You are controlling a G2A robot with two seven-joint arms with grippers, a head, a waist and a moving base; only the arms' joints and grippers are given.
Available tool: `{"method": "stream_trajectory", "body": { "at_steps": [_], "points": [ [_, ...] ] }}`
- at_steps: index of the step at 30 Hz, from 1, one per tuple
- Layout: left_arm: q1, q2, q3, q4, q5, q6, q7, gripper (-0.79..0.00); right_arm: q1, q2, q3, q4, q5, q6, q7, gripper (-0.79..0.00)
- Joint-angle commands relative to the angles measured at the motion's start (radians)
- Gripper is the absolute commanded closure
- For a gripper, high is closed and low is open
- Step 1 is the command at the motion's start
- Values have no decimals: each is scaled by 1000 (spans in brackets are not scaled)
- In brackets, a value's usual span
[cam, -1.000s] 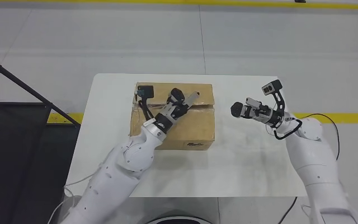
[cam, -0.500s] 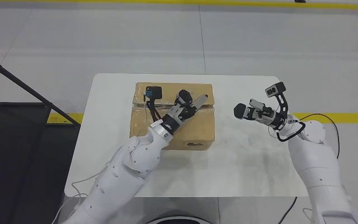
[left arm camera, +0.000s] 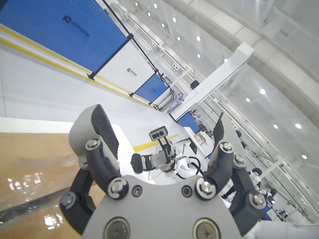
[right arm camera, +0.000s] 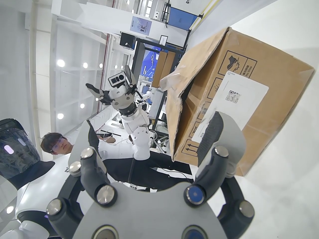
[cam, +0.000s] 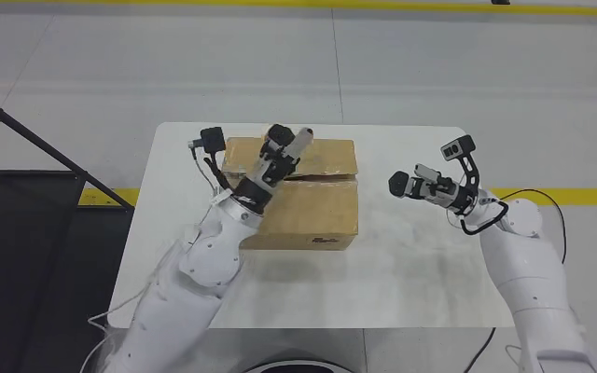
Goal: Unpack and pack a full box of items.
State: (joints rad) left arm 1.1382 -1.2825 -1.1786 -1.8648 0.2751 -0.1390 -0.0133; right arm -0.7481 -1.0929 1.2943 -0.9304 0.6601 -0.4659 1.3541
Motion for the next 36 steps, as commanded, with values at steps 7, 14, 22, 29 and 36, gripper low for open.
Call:
{"method": "stream_trajectory", "body": {
  "at_steps": [7, 14, 22, 29, 36],
  "points": [
    [-18, 5, -32, 60, -105, 65, -209, -785, -10, 5, 9, 5, 13, 2, 2, -785],
    [-77, -6, 35, 118, -98, 113, -279, -785, -23, 13, 24, 13, 25, 3, 4, -785],
    [-118, -23, 107, 163, -88, 127, -281, -785, -38, 22, 36, 11, 37, 3, 3, -785],
    [-151, -39, 159, 199, -77, 128, -270, -785, -46, 27, 41, 11, 48, 3, 3, -785],
    [-171, -55, 209, 222, -67, 124, -260, -785, -58, 33, 46, 9, 56, 3, 3, -785]
  ]
}}
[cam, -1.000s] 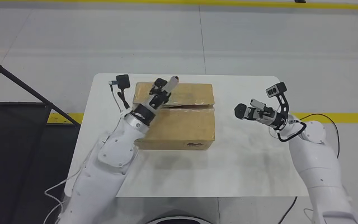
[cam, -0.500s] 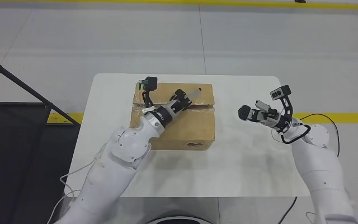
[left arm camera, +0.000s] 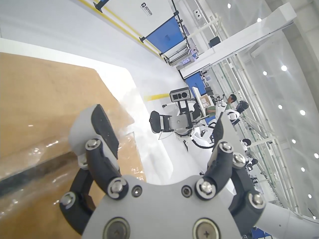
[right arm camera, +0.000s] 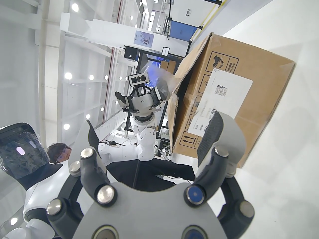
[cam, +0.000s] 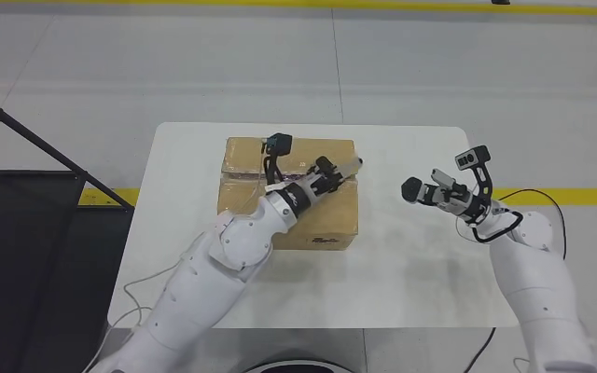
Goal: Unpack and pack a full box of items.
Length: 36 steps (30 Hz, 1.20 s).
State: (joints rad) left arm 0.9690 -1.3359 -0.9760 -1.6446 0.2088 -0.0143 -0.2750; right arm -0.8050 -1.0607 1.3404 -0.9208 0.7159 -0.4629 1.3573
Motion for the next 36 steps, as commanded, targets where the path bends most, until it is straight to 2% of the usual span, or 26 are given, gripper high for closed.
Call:
{"method": "stream_trajectory", "body": {
  "at_steps": [1, 8, 13, 16, 21, 28, 33, 36],
  "points": [
    [-5, -4, 13, 4, 0, -3, 2, -785, -3, 1, 1, 0, 2, -1, -1, -785],
    [-9, -16, 35, -8, 11, -12, 17, -785, -10, 6, 3, -3, 10, -1, -1, -785],
    [19, -11, -12, -96, 4, -31, 25, -785, -7, 9, 5, -13, 15, -3, -3, -785],
    [59, 0, -82, -179, 0, -43, 18, -785, 3, 8, 1, -36, 16, -3, -3, -785],
    [173, 30, -287, -301, -43, -74, -21, -785, 39, -3, -38, -58, 33, 5, 5, -785],
    [358, 69, -555, -367, -34, -128, -176, -785, 73, -14, -70, -45, 33, 21, 2, -785],
    [358, 69, -555, -367, -34, -128, -176, -785, 70, -14, -70, -50, 34, 22, -4, -785],
    [365, 69, -544, -371, -62, -146, -183, -785, 47, -18, -77, -136, 30, 8, -59, -785]
  ]
}}
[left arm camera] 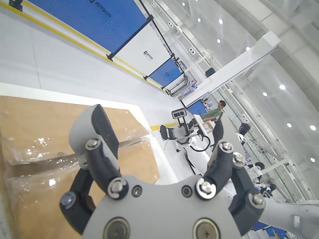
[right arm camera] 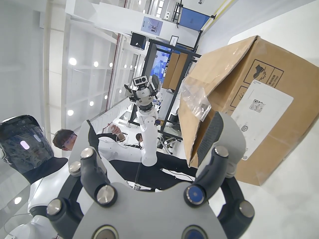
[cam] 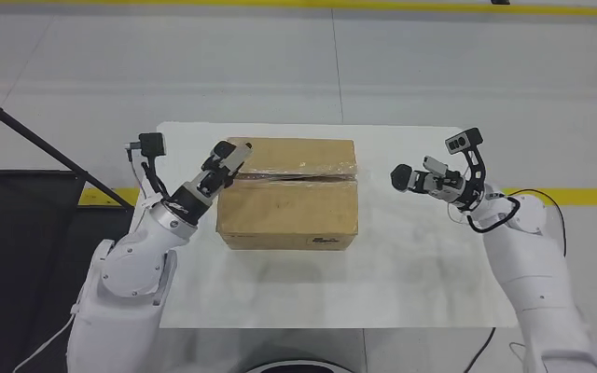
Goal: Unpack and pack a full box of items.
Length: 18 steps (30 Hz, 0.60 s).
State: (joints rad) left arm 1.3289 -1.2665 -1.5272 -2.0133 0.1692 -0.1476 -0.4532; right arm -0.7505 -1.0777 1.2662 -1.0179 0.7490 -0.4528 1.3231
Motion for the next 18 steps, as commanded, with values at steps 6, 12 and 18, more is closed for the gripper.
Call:
{"method": "stream_trajectory", "body": {
  "at_steps": [6, 12, 18],
  "points": [
    [-55, 1, 33, 78, -141, 27, -84, -785, -10, -16, -46, -181, -20, 66, -153, -785],
    [-177, -1, 106, 199, -150, 121, -139, -785, 52, -43, -153, -195, -72, 177, -215, -785],
    [-237, -4, 178, 271, -123, 152, -176, -785, 113, -74, -240, -117, -91, 215, -250, -785]
  ]
}}
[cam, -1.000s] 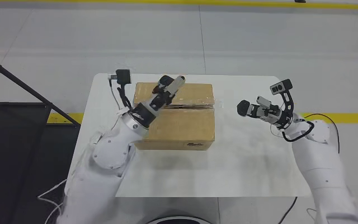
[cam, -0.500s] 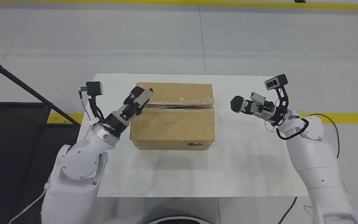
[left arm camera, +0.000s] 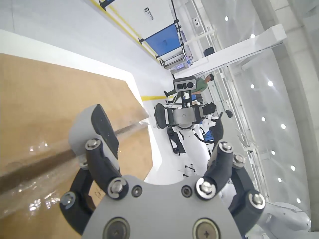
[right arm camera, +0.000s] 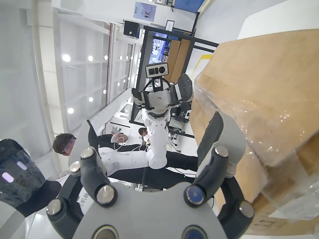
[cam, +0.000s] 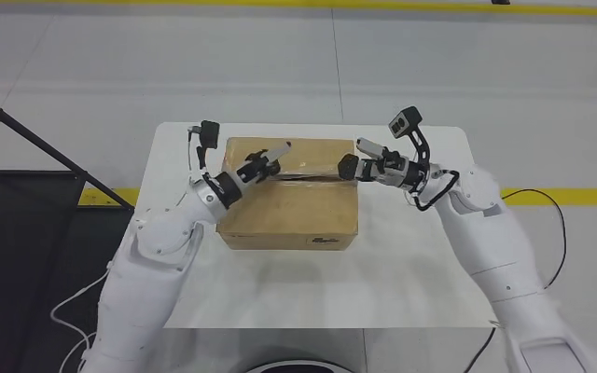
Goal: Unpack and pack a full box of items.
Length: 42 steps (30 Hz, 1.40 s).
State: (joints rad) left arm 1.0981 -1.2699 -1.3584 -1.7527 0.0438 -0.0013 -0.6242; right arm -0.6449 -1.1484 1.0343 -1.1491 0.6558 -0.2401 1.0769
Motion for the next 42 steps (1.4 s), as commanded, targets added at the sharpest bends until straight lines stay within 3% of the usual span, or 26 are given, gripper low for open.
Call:
{"method": "stream_trajectory", "body": {
  "at_steps": [1, 10, 23, 32, 42],
  "points": [
    [-14, 0, 19, 22, 7, 10, -12, -785, 16, -8, -16, 30, 4, 6, -8, -785],
    [-49, -1, 58, 82, 15, 20, -19, -785, 73, -34, -64, 130, -10, 41, -5, -785],
    [-64, -2, 91, 118, -8, 7, -8, -785, 109, -72, -143, 150, -85, 50, -10, -785],
    [-51, -1, 86, 133, -38, -15, 15, -785, 122, -100, -186, 144, -129, 61, -87, -785],
    [-22, 8, 41, 139, -59, -27, 28, -785, 124, -109, -181, 159, -149, 68, -75, -785]
  ]
}}
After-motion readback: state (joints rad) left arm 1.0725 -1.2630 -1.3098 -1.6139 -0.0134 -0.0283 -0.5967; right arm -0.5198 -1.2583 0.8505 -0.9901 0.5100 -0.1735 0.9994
